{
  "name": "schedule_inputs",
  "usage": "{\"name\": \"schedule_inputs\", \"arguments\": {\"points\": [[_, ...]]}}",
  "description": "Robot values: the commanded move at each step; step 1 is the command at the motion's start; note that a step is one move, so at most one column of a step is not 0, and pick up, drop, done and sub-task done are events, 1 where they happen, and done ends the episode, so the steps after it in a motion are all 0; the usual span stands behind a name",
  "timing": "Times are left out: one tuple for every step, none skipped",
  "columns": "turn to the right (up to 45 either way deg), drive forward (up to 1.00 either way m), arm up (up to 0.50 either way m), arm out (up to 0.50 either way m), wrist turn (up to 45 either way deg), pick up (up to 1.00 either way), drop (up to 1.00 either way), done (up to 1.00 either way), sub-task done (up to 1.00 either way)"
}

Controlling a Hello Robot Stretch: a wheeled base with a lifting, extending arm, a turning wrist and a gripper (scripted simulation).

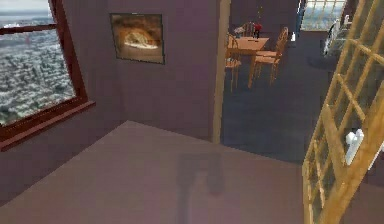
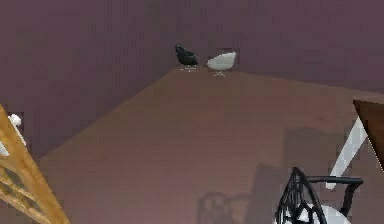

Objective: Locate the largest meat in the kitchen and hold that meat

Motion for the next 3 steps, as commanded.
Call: {"name": "schedule_inputs", "arguments": {"points": [[-45.0, 0.00, 0.00, 0.00, 0.0, 0.00, 0.00, 0.00, 0.00], [-45.0, 0.00, 0.00, 0.00, 0.0, 0.00, 0.00, 0.00, 0.00], [-6.0, 0.00, 0.00, 0.00, 0.0, 0.00, 0.00, 0.00, 0.00]]}}
